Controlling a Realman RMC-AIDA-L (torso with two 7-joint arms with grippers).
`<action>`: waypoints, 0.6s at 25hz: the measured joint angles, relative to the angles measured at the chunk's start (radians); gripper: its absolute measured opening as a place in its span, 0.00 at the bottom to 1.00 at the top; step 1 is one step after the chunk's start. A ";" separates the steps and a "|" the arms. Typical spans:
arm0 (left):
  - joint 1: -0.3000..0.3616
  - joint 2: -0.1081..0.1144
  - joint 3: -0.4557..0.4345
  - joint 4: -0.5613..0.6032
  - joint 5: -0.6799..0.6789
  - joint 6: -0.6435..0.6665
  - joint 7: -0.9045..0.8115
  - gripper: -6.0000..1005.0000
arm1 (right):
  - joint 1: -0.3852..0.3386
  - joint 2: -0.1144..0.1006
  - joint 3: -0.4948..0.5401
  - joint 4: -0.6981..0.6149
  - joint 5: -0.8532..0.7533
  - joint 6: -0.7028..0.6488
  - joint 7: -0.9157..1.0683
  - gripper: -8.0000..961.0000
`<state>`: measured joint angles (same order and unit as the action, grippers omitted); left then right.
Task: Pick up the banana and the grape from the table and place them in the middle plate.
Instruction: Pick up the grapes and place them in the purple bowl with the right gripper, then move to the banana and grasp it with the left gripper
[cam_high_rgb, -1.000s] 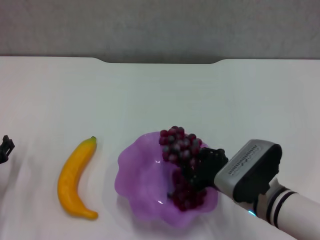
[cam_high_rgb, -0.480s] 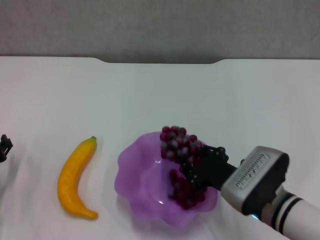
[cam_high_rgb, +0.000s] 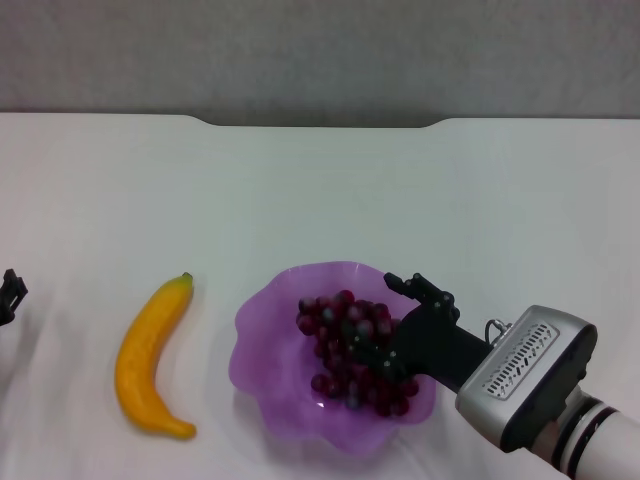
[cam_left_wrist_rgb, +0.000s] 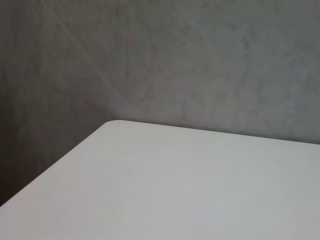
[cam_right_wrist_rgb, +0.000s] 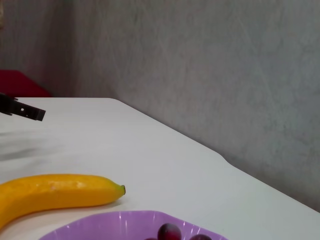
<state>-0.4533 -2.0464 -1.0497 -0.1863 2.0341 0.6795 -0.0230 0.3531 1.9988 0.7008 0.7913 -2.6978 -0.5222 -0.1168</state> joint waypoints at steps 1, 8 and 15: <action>0.000 0.000 0.000 -0.001 0.000 0.000 0.000 0.89 | 0.000 0.000 0.000 0.000 0.000 0.000 0.000 0.76; 0.002 0.001 -0.003 -0.003 -0.002 0.000 -0.001 0.89 | -0.043 0.000 0.019 -0.092 0.013 -0.285 0.042 0.88; 0.007 0.002 -0.003 -0.001 -0.005 0.004 -0.007 0.89 | -0.062 0.000 0.128 -0.281 0.013 -0.638 0.253 0.93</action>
<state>-0.4467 -2.0447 -1.0522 -0.1869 2.0293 0.6839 -0.0295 0.2910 1.9990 0.8286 0.5103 -2.6852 -1.1604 0.1367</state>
